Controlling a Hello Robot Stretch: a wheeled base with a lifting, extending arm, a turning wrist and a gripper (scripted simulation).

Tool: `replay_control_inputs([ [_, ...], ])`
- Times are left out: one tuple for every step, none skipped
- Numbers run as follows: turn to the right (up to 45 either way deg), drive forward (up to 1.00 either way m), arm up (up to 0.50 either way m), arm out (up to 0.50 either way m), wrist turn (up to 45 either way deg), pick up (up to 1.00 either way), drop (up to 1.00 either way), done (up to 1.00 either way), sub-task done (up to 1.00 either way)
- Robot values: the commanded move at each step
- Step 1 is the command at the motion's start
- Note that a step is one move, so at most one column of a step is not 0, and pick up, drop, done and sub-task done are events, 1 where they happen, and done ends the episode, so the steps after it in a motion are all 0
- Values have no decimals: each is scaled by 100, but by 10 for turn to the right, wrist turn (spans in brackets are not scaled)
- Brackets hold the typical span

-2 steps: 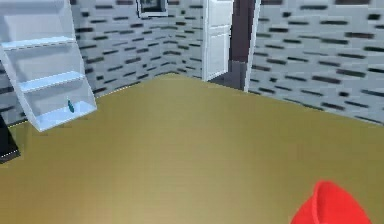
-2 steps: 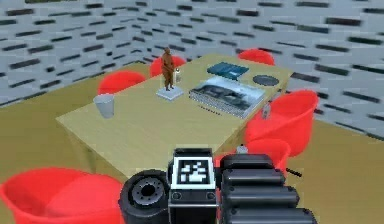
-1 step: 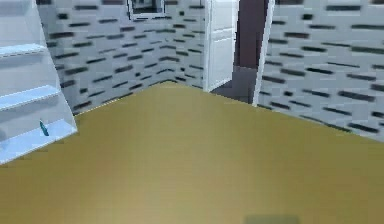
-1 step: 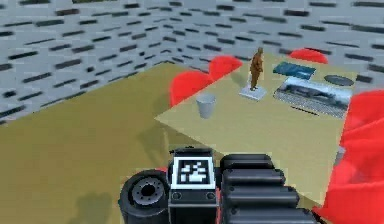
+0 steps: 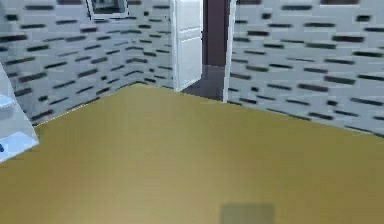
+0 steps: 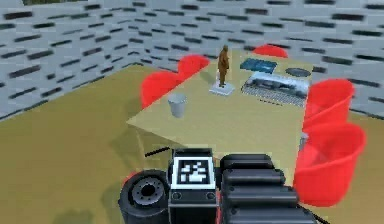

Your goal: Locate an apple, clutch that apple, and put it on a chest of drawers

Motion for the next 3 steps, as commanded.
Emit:
replay_control_inputs([
  [0, 100, 0, 0, 0, 0, 0, 0, 0],
  [0, 100, 0, 0, 0, 0, 0, 0, 0],
  [0, 100, 0, 0, 0, 0, 0, 0, 0],
])
